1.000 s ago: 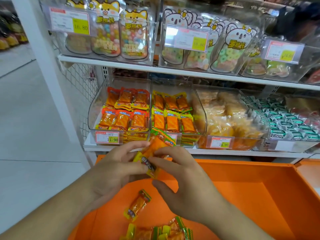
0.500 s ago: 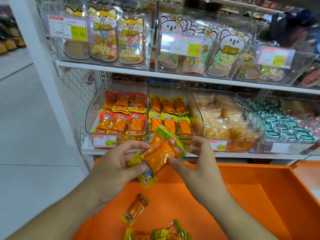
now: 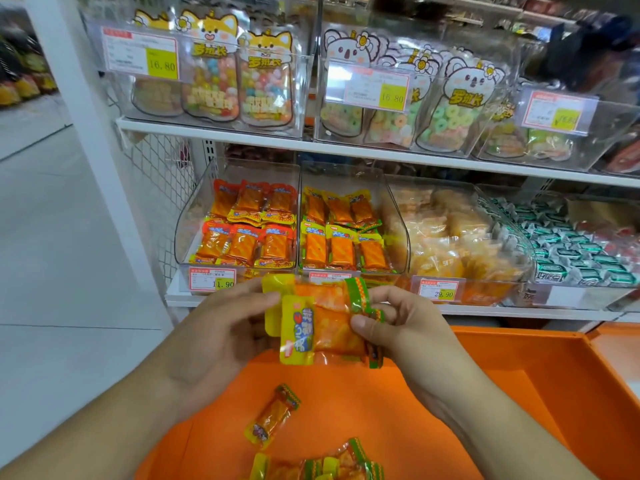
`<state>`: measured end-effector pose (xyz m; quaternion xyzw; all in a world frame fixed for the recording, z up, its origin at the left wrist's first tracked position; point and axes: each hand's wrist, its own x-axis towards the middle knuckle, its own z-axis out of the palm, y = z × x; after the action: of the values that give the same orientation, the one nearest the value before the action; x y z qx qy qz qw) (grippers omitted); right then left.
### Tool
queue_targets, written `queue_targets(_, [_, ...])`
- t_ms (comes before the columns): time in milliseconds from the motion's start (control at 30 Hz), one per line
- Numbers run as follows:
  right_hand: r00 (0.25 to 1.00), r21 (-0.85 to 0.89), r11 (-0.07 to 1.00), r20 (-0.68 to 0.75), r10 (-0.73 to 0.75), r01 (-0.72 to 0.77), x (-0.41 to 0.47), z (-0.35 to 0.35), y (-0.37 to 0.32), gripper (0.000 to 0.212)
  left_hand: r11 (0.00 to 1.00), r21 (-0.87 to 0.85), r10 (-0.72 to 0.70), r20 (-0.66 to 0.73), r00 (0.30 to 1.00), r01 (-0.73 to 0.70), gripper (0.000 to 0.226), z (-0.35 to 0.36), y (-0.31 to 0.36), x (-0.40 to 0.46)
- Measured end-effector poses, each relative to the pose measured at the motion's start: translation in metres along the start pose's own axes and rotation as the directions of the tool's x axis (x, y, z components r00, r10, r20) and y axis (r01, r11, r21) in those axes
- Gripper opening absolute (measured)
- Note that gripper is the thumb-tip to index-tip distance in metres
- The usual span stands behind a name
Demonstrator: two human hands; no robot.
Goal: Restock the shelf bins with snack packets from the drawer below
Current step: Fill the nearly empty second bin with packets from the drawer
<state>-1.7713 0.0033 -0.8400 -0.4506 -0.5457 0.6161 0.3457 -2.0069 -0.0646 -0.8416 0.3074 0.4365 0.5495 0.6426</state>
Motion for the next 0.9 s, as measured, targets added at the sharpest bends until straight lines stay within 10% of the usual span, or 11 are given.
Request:
queue_targets(100, [0.998,0.17,0.984,0.007,0.059,-0.059,0.0,0.004,0.001,0.017,0.994,-0.107,0.04,0.135,0.99,-0.025,0.061,0.0,0.005,-0.002])
queue_targets(267, [0.989,0.222,0.967,0.095,0.11,-0.129,-0.005,0.012,0.003,0.025,0.944,0.276,0.122,0.217,0.969,-0.18,0.073,0.004,0.002,-0.005])
queue_targets(533, [0.989,0.048,0.988,-0.017,0.147,-0.146,-0.003,0.008,0.006,0.014,0.832,0.549,0.192,-0.152,0.97,-0.079,0.031,0.003,-0.002,0.0])
queue_targets(900, [0.99,0.164,0.986,-0.133,0.045,-0.023,0.003,0.007,0.009,0.013,0.978,0.177,-0.075,-0.217,0.973,0.115,0.024,0.006,-0.006,0.004])
